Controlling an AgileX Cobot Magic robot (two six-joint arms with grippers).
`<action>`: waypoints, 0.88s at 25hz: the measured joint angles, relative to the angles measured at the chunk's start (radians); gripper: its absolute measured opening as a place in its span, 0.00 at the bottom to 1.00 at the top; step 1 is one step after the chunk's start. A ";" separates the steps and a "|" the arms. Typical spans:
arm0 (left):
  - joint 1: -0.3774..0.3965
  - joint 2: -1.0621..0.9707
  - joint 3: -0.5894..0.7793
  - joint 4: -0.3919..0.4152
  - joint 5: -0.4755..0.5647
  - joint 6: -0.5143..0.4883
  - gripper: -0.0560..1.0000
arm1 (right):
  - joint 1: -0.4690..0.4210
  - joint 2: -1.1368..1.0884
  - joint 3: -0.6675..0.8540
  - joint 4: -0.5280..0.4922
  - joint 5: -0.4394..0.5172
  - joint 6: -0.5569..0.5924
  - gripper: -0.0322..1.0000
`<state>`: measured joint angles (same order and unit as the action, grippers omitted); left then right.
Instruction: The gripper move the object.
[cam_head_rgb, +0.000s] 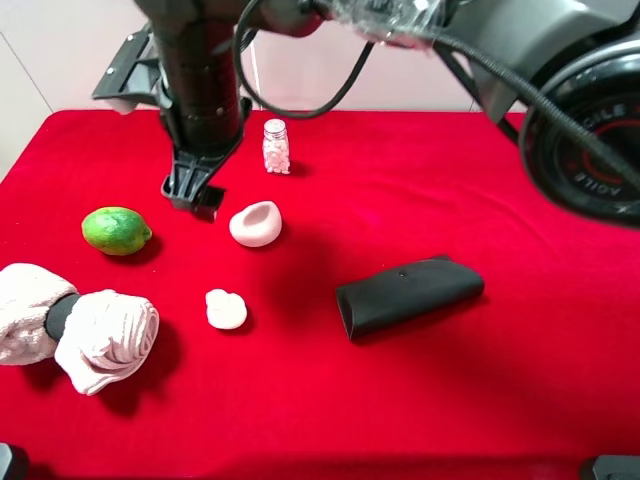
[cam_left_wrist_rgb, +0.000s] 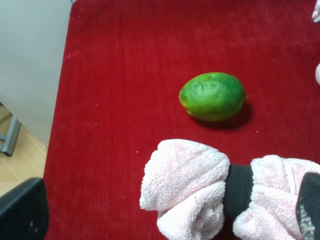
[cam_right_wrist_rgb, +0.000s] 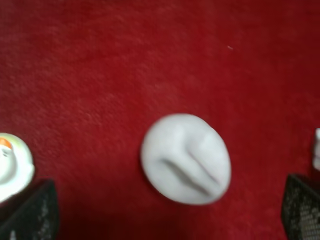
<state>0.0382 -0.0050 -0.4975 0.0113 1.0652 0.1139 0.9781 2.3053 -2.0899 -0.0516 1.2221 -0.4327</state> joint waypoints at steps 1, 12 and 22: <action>0.000 0.000 0.000 0.000 0.000 0.000 0.98 | -0.008 -0.006 0.002 0.000 0.001 0.004 0.70; 0.000 0.000 0.000 0.000 0.000 0.000 0.98 | -0.102 -0.160 0.239 0.000 0.001 0.030 0.70; 0.000 0.000 0.000 0.000 0.000 0.000 0.98 | -0.207 -0.350 0.533 0.004 -0.011 0.088 0.70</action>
<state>0.0382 -0.0050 -0.4975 0.0113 1.0652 0.1139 0.7713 1.9550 -1.5573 -0.0480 1.2113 -0.3450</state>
